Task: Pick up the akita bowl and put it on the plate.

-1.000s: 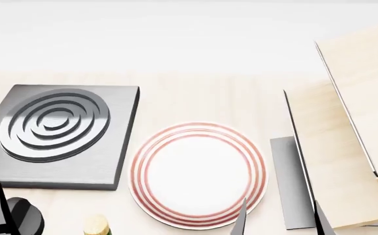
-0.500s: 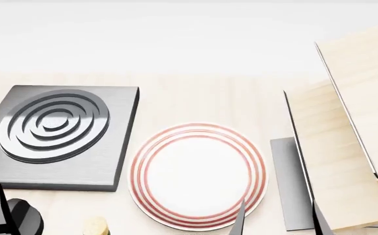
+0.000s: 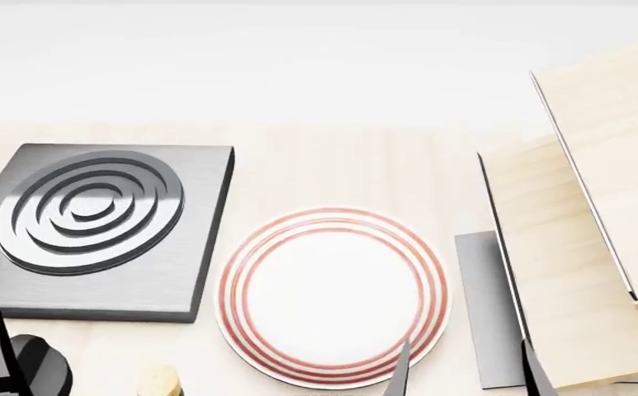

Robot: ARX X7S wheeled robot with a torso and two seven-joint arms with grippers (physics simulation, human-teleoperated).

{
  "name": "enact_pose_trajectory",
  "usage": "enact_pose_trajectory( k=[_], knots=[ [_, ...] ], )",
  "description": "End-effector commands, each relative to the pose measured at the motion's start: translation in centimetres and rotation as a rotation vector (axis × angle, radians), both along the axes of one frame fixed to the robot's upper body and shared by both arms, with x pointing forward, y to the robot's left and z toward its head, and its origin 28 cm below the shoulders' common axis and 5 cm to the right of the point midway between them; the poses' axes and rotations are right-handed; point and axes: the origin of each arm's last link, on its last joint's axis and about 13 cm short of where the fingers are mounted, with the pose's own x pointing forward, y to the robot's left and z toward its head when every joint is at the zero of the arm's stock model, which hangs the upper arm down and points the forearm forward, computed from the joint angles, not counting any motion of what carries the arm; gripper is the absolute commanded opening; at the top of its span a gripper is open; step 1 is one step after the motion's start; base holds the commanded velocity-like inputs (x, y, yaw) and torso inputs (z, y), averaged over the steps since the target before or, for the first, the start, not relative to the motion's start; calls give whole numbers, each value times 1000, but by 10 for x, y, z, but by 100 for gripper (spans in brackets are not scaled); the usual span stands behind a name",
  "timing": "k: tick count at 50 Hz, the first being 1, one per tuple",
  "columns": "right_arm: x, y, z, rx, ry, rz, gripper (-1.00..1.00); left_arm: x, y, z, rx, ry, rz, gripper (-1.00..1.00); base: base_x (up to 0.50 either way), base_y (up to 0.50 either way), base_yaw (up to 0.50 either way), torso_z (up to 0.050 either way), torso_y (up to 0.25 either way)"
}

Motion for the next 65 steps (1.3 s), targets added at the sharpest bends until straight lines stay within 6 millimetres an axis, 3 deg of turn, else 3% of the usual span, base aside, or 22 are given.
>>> enact_pose_trajectory(
  k=[1, 30, 65],
  knots=[
    [1, 1, -3, -2, 5, 7, 100, 0, 8, 2, 32, 20, 43, 100, 0, 0, 0, 0, 0],
    [2, 7, -6, -23, 16, 24, 100, -12, 50, 30, 126, 54, 232, 100, 0, 0, 0, 0, 0],
    [4, 10, -8, -38, 23, 31, 100, -29, 73, 48, 187, 52, 394, 100, 0, 0, 0, 0, 0]
  ],
)
